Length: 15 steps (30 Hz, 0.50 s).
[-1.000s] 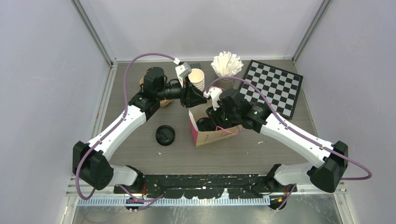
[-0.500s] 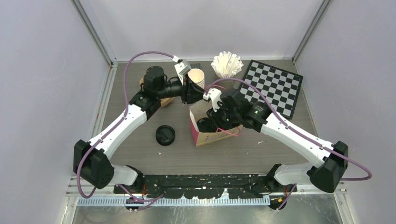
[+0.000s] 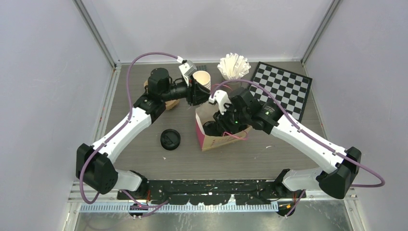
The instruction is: Pack the takeout coffee
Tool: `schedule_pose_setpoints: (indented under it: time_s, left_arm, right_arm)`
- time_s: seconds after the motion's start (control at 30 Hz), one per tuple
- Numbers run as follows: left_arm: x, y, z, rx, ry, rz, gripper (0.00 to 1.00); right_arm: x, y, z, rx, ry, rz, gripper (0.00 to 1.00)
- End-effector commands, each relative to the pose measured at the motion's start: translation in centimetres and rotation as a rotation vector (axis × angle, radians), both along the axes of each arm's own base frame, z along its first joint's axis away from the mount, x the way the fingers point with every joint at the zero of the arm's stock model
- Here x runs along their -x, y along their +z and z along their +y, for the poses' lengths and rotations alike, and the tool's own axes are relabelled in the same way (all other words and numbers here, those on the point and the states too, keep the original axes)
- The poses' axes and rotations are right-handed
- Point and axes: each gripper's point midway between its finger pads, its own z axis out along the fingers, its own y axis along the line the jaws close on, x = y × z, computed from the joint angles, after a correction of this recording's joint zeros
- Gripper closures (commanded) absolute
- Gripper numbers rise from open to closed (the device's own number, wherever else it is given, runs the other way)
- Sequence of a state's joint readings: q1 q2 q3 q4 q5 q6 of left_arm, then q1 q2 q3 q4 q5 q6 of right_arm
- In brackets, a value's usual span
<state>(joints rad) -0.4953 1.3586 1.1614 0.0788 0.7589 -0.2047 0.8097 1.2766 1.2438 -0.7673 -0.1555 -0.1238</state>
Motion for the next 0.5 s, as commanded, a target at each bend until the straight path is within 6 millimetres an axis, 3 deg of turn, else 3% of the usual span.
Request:
schedule_pose_setpoints:
  time_s: [0.0,0.23,0.47]
  left_arm:
    - [-1.2,2.3,0.0,0.037,0.028,-0.074,0.61]
    - [-0.9,1.6,0.1,0.034,0.025,-0.049,0.61]
    - [-0.5,2.8,0.2,0.063,0.033,-0.029,0.6]
  right_arm:
    - [-0.6,3.3,0.8,-0.061,0.032,-0.07,0.55]
    - [-1.2,5.5,1.0,-0.089,0.025,-0.121,0.55]
    - [-2.1,9.1,0.7,-0.161,-0.051,-0.18,0.53]
